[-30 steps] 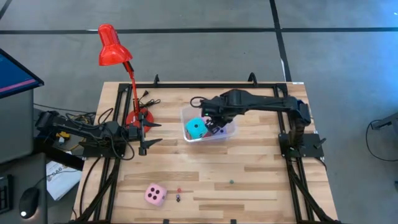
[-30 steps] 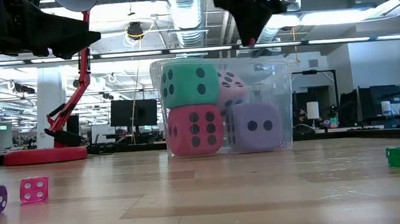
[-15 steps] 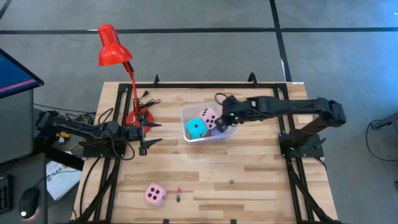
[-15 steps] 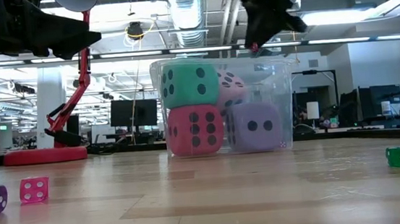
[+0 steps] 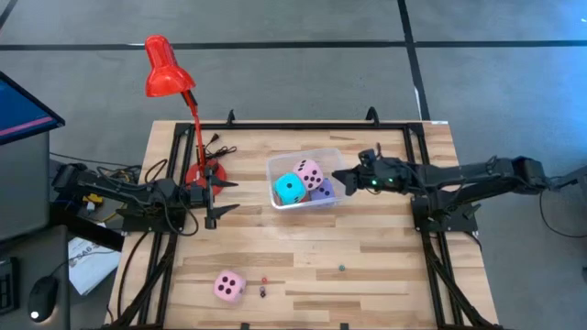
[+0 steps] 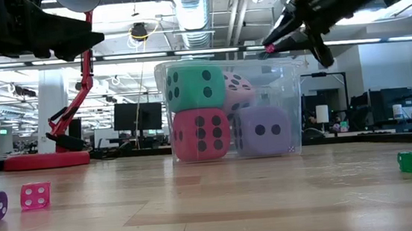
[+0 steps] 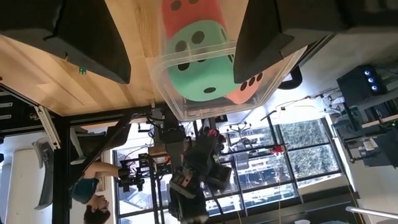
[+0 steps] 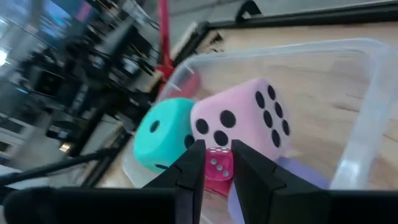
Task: Pick & Place Dice
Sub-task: Put the small red die into the transparent bin
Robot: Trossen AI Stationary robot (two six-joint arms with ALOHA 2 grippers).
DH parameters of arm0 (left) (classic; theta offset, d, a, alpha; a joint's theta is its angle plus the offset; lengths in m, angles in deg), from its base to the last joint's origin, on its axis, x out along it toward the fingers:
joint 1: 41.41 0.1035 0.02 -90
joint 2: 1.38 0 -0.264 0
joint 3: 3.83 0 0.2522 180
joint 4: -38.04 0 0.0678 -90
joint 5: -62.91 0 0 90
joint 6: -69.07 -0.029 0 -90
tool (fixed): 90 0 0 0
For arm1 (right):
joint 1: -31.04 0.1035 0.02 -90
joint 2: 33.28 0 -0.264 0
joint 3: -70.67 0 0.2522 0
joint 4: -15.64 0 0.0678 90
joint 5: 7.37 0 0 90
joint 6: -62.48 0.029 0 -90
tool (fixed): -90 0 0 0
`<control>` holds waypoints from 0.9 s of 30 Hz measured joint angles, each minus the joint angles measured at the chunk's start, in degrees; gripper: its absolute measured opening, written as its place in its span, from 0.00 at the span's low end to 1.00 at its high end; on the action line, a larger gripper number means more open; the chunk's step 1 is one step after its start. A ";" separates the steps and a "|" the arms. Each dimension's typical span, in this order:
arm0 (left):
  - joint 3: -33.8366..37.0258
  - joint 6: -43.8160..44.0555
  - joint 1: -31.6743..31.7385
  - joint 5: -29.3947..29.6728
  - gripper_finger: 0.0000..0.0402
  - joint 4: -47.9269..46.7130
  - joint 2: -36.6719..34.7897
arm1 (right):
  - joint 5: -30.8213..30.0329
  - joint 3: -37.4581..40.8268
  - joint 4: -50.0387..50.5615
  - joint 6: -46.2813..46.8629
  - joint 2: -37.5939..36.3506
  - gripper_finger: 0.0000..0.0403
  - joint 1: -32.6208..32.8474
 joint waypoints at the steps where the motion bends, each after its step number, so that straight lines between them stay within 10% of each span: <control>1: 0.00 0.00 0.00 0.00 0.68 0.14 0.00 | 0.00 1.92 -3.36 0.00 -0.39 0.17 0.00; 14: -0.04 8.89 0.00 1.02 0.68 14.79 4.25 | -0.16 6.90 -14.87 -8.64 -1.93 0.17 -1.84; 27: -11.74 12.45 3.21 16.57 0.68 30.46 40.93 | -0.18 6.88 -14.84 -12.04 -0.59 0.17 -6.10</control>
